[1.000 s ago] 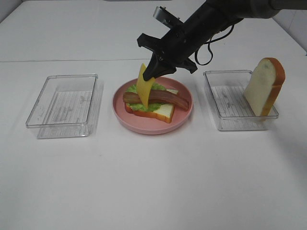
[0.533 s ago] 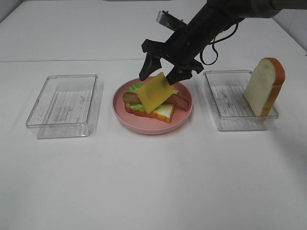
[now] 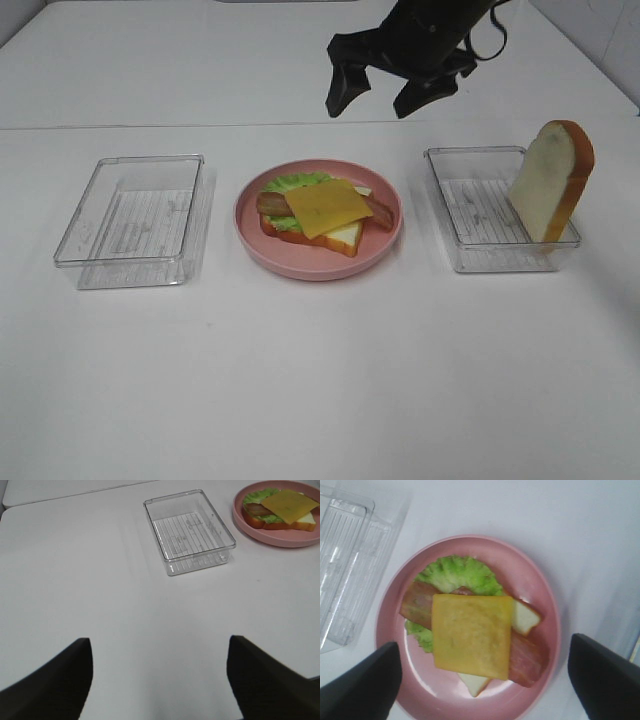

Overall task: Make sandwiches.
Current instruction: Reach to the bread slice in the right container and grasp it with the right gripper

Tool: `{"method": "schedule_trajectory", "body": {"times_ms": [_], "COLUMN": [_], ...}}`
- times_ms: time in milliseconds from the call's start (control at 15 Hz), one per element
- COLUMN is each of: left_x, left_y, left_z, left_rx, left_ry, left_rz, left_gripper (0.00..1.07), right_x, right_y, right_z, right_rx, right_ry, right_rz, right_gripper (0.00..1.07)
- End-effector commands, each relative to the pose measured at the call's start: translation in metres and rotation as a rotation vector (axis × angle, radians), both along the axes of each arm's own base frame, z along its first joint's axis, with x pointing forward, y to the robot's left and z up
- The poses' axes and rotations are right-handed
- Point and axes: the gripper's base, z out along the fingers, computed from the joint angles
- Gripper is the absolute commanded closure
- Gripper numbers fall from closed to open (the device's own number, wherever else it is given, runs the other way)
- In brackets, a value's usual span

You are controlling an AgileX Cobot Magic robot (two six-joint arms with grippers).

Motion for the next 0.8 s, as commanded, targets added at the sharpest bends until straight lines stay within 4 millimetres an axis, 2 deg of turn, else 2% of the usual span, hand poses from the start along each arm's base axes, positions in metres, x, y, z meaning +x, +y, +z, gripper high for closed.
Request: {"method": "schedule_trajectory", "body": {"times_ms": [67,267,533,600,733,800], "left_x": [-0.001,-0.001,-0.001,-0.001,-0.001,-0.001], "left_y": [0.000,0.000,0.000,0.000,0.000,0.000], "left_z": [0.000,0.000,0.000,0.000,0.000,0.000], "left_rx": [-0.013,-0.013,-0.013,-0.013,-0.013,-0.013], "left_ry": [-0.008,-0.008,-0.008,-0.008,-0.008,-0.008], "left_rz": [-0.003,-0.003,-0.003,-0.003,-0.003,-0.003], "left_gripper": [0.35,0.35,0.35,0.35,0.35,0.35], "right_x": [-0.007,-0.018,-0.019,-0.019,-0.014,-0.011], "right_y": [-0.013,-0.029,-0.054,-0.056,-0.076,-0.094], "right_z": [0.030,0.051,0.050,0.050,0.049,0.048], "right_rx": [-0.081,-0.223,-0.428,-0.425,-0.394,-0.356], "right_ry": [-0.072,-0.094,-0.052,-0.048,-0.020,0.015], "right_rz": [-0.031,-0.038,-0.122,-0.133,-0.190,-0.243], "right_gripper": [0.21,0.21,0.21,0.21,0.21,0.21]}}
